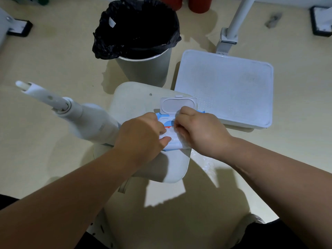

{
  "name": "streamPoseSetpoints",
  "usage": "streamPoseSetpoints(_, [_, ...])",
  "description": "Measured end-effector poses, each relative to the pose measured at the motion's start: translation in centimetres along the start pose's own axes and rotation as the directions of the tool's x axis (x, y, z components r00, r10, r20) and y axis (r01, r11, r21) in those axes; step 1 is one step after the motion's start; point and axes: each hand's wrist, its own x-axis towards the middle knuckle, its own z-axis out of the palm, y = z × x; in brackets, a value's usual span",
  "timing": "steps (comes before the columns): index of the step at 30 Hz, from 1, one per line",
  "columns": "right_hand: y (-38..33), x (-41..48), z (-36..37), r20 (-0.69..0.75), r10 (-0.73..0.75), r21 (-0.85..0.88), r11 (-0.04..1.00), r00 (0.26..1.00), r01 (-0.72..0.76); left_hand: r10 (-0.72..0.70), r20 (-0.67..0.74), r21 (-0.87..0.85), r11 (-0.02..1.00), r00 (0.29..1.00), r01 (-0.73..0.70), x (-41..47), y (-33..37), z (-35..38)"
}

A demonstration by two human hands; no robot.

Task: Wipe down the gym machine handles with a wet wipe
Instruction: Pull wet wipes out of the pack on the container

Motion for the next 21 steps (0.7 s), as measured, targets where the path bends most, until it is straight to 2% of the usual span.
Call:
streamPoseSetpoints(5, [0.8, -0.3, -0.4, 0.012, 0.009, 0.008, 1.000, 1.000, -0.009, 0.006, 0.066, 0.032, 0.999, 0.998, -0.008, 0.1, 0.0, 0.1])
streamPoseSetpoints(8, [1.5, -0.5, -0.9, -0.004, 0.020, 0.061, 0.998, 1.000, -0.020, 0.009, 0.052, 0.054, 0.998, 0.999, -0.012, 0.3, 0.0, -0.2])
streamPoseSetpoints(10, [1.7, -0.5, -1.4, -0.047, 0.055, 0.094, 0.994, 0.997, -0.050, -0.050, 0.101, 0.022, 0.999, 0.994, 0.048, 0.6, 0.4, -0.8])
streamPoseSetpoints(12, [1.1, -0.5, -1.5, -0.088, 0.044, 0.101, 0.994, 0.995, -0.035, -0.100, 0.089, 0.005, 0.995, 0.991, 0.100, 0.9, 0.3, -0.7])
streamPoseSetpoints(16, [-0.9, 0.1, -0.3, -0.082, -0.008, 0.021, 1.000, 0.997, 0.009, -0.017, 0.022, 0.040, 0.999, 1.000, 0.016, 1.0, 0.1, -0.3])
streamPoseSetpoints(18, [-1.2, 0.6, 0.4, -0.091, -0.010, -0.025, 1.000, 0.996, 0.007, -0.027, 0.023, 0.045, 0.999, 0.999, 0.026, 0.7, 0.0, 0.0])
streamPoseSetpoints(21, [-1.3, 1.1, 0.9, -0.033, 0.029, -0.120, 0.992, 0.999, -0.033, -0.050, 0.057, 0.047, 0.998, 0.997, 0.047, 0.5, 0.1, -0.3])
